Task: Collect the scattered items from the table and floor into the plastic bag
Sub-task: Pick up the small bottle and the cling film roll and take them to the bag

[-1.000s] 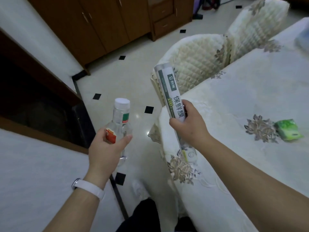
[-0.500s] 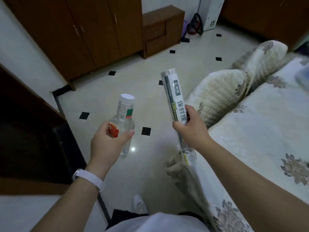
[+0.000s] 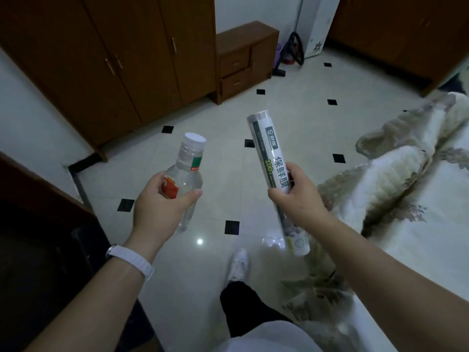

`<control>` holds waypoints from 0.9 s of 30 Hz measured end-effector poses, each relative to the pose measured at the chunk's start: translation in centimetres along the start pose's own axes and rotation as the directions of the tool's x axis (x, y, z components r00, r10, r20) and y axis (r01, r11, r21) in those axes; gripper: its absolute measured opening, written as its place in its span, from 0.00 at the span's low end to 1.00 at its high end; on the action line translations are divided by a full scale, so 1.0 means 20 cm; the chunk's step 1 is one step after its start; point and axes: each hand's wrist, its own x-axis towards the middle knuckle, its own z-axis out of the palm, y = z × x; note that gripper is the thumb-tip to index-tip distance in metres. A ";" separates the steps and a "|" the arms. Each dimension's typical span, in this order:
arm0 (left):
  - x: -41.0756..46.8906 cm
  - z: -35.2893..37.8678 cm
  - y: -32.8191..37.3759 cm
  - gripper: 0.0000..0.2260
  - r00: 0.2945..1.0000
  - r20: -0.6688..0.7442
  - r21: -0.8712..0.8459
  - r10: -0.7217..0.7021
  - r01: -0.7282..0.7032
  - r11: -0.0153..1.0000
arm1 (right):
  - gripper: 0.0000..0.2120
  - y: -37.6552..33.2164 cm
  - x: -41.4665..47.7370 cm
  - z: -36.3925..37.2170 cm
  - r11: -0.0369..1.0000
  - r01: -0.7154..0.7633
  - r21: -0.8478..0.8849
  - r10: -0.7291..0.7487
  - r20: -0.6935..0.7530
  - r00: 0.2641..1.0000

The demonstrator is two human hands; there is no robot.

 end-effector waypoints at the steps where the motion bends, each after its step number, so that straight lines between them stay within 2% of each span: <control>1: 0.09 0.01 0.00 0.19 1.000 0.001 0.002 0.006 -0.006 1.000 | 0.19 0.00 0.09 0.03 1.000 -0.009 0.011 0.009 0.005 1.000; 6: 0.56 0.09 0.08 0.19 1.000 0.017 0.027 -0.010 0.010 1.000 | 0.16 -0.09 0.58 0.16 0.998 -0.028 0.060 0.027 0.017 0.999; 11: 1.03 0.15 0.22 0.16 0.999 0.030 0.059 -0.011 0.009 0.998 | 0.15 -0.26 1.04 0.12 0.994 -0.014 0.104 0.012 0.024 1.000; 18: 1.65 0.19 0.37 0.16 0.996 0.073 0.048 0.046 -0.050 0.998 | 0.15 -0.38 1.54 0.06 0.999 -0.031 0.039 0.033 -0.076 0.997; 20: 1.80 0.23 0.39 0.17 0.993 0.105 0.049 0.058 -0.063 0.997 | 0.15 -0.39 1.64 0.08 0.999 -0.036 0.032 0.039 -0.095 0.995; 22: 2.11 0.31 0.36 0.18 0.980 0.188 0.046 0.058 -0.068 0.997 | 0.15 -0.37 1.87 0.12 0.995 -0.084 0.049 0.091 -0.177 0.980; 24: 2.19 0.34 0.35 0.18 0.980 0.193 0.035 0.056 -0.064 0.997 | 0.15 -0.38 1.92 0.13 0.994 -0.090 0.059 0.098 -0.163 0.982; 27: 2.49 0.42 0.35 0.16 0.961 0.263 0.026 0.090 -0.100 0.995 | 0.15 -0.40 2.16 0.20 0.987 -0.148 0.063 0.159 -0.231 0.960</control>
